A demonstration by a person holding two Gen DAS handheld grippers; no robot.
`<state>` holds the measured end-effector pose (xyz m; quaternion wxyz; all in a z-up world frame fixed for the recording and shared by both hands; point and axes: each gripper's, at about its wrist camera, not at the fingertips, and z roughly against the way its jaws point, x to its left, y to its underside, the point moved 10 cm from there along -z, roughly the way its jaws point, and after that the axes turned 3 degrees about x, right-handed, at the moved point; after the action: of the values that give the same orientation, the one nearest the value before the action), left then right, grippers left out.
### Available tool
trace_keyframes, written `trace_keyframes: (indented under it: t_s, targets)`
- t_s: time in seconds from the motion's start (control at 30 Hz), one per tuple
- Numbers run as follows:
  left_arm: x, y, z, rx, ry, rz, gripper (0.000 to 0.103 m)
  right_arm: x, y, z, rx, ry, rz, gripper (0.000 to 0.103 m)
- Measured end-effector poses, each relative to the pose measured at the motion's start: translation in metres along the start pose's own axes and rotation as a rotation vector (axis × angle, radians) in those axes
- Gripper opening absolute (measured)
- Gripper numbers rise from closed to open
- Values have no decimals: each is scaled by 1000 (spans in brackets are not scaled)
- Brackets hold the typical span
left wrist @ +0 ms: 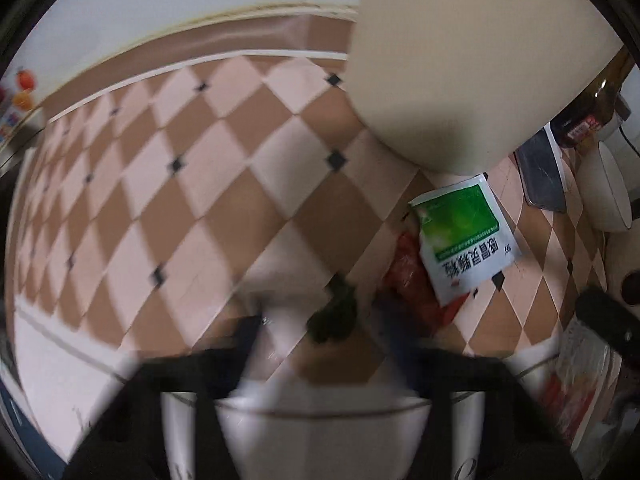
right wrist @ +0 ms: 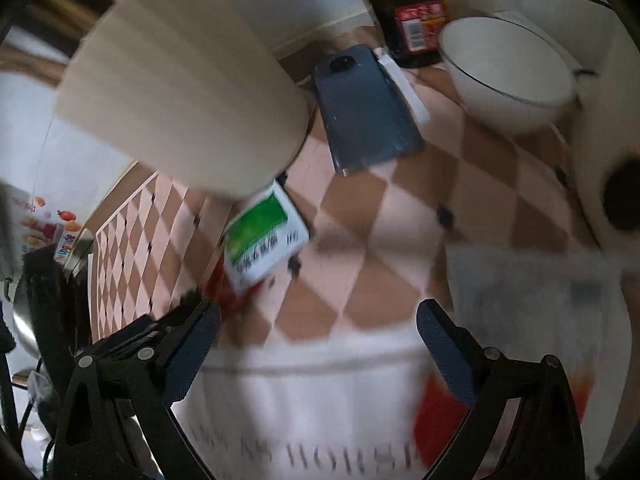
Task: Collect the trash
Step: 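Reach toward the green sachet and red wrapper and grasp the green sachet with the right tool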
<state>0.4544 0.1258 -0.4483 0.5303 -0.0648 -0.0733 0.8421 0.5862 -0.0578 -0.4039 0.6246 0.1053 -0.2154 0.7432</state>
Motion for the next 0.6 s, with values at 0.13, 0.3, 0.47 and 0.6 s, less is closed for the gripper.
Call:
trace_keyframes:
  t_s: [0.13, 0.3, 0.47, 0.6]
  targets:
    - [12, 5, 5, -22, -20, 31, 10, 12, -22, -25, 9, -29, 35, 100]
    - [68, 27, 21, -63, -240, 126, 10, 46, -31, -59, -7, -24, 137, 97]
    - [94, 44, 24, -55, -289, 177, 10, 78, -27, -89, -71, 163, 340, 81]
    - [95, 49, 31, -63, -284, 185, 10, 82, -26, -88, -144, 284, 417, 23]
